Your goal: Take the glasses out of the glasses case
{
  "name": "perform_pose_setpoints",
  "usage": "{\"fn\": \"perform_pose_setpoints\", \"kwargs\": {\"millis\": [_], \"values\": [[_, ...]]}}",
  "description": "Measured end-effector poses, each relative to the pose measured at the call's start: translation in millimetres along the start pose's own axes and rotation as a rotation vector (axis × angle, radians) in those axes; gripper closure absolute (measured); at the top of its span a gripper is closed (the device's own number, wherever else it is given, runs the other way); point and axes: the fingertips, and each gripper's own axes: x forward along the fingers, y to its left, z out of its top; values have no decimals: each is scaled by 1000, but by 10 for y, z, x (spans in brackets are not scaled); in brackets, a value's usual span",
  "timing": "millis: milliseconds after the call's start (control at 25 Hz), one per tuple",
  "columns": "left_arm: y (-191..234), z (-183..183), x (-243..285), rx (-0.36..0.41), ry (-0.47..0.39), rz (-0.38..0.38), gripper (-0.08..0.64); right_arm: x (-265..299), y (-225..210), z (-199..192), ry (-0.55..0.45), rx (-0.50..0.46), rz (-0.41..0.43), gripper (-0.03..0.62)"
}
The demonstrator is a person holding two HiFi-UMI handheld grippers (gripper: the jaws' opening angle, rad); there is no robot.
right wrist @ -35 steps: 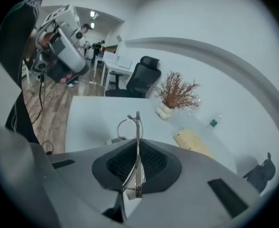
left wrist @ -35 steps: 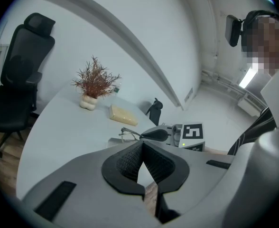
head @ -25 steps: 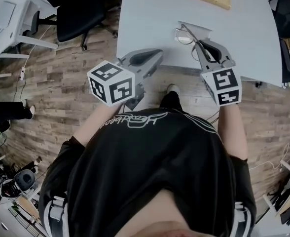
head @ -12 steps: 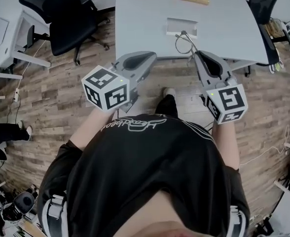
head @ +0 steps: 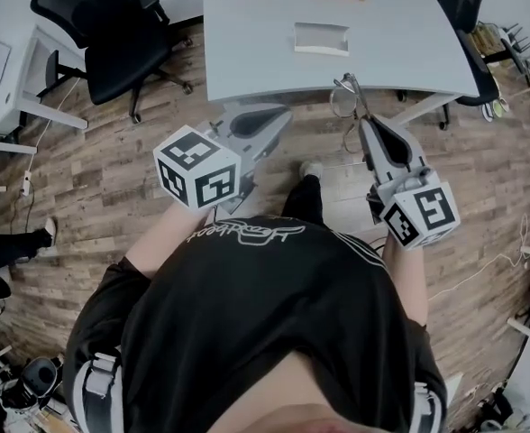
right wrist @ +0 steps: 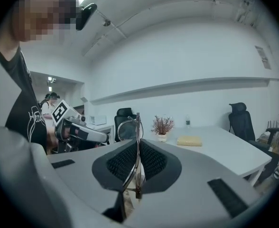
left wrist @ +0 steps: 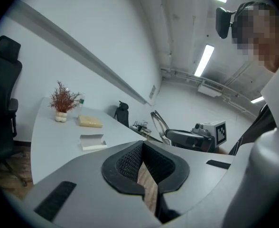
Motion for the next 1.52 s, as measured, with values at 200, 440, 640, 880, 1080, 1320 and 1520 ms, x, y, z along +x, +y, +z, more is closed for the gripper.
{"fn": "perform_pose_setpoints", "kwargs": {"millis": [200,440,640,880,1080,1320,1520], "values": [[-160,-146,-105,-4,19,-11,552,-183,134,-116,-38,57,-6,571],[-266,-243,-199,-21,25,-22,552,-282,259,-195,-52,118,-9,571],[-285,-226,-201,-26,31,-45,552,-290,294,-193,-47,144,-16,571],[-307,-222,-196,-33,25,-56,552,-302,310,-179,-36,132,-26,571],[-366,-257,-217,-26,24,-61,552,-314,402,-171,-42,120,-12,571],[-411,-230,-248,-14,17,-63,552,-337,442,-149,-44,110,-7,571],[-394,-268,-278,-18,20,-55,552,-347,469,-171,-46,110,-7,571]]}}
